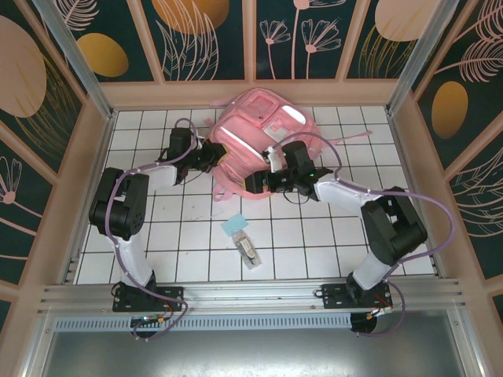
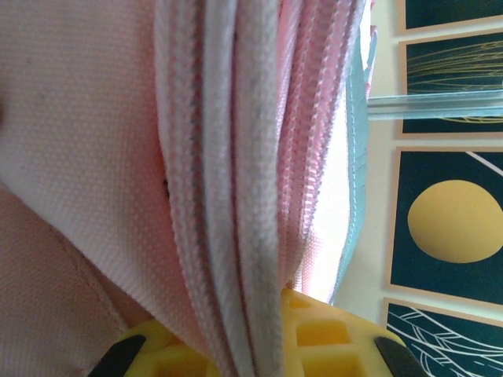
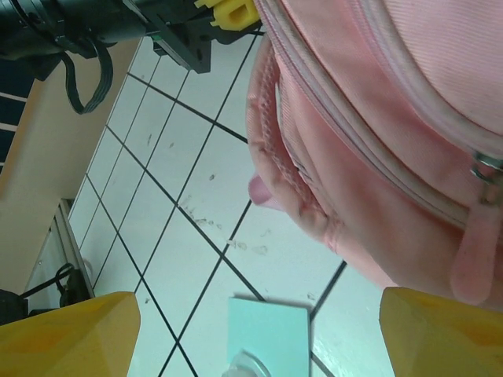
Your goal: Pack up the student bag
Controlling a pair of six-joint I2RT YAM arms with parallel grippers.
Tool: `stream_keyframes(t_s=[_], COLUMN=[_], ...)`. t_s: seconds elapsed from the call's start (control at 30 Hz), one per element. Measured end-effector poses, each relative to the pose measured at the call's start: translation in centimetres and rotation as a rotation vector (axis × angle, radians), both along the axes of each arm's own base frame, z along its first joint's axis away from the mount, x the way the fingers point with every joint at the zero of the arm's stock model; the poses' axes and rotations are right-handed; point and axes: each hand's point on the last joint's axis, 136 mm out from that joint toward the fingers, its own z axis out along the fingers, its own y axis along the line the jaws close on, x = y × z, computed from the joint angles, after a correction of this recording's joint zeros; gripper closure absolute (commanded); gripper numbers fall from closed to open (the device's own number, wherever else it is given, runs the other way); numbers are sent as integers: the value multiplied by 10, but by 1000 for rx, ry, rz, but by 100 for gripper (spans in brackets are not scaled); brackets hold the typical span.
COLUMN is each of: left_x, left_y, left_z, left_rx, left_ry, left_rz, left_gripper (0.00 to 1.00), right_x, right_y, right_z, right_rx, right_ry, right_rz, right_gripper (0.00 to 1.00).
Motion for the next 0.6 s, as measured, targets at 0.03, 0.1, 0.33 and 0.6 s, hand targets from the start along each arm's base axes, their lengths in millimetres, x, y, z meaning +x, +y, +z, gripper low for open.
stream_keyframes(t_s=[0.03, 0.1, 0.33, 0.6], left_x=[1, 4, 0, -25], left_y=[0, 2, 29, 63], left_z=[0, 0, -6, 24], left_rx=[9, 43, 299, 512], left_ry=[0, -10, -23, -57], left_rz=[-1, -3, 20, 75], left_gripper=[67, 52, 40, 38], right_x=[3, 13, 58, 99], right_y=[-6, -22, -89, -151], right_z=[2, 5, 12, -34], right_rx=[-3, -17, -125, -252], right_ry=[-3, -17, -93, -8], right_rz=[-18, -75, -371, -677], right_gripper=[20, 21, 23, 33])
